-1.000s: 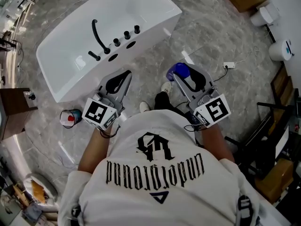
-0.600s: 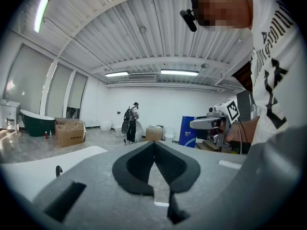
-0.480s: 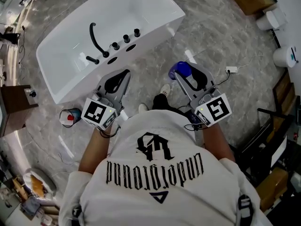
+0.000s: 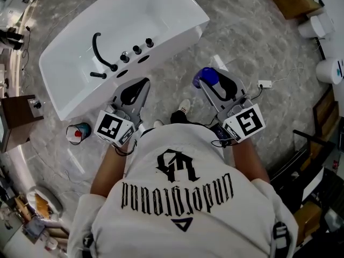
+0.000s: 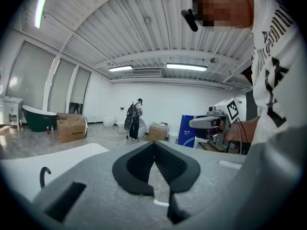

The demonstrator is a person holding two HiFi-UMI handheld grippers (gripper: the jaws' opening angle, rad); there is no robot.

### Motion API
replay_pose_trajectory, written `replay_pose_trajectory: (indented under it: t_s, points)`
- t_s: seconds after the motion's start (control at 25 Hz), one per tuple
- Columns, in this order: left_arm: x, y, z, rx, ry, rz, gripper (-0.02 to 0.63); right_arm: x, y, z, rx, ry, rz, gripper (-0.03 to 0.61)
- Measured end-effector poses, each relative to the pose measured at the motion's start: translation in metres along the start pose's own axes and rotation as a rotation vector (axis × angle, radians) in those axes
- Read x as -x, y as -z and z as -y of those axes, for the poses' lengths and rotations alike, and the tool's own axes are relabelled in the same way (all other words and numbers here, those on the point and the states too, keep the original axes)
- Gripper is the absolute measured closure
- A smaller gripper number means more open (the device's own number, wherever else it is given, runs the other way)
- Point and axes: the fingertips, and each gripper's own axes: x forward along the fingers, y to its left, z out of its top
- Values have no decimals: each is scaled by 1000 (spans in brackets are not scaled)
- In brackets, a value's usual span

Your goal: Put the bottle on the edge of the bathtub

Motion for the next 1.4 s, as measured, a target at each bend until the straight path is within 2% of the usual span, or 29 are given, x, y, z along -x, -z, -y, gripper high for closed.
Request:
replay_pose_trajectory:
  t_s: [0.28,0.68,1.2,1.4]
  points:
    - [-51,-12,10,-5,-25,8,598,9,2,48,8,-36,16,425]
    - [-85,-19,18,-27,-24,-4,598,30,13,89,-14,-2,14,425]
    - [-124,-35,-19,-31,22,42,598,0,-3,118,3,26,21,425]
    - [-134,-38,-48,-37,37,39,598,-28,-6,130,4,47,14,425]
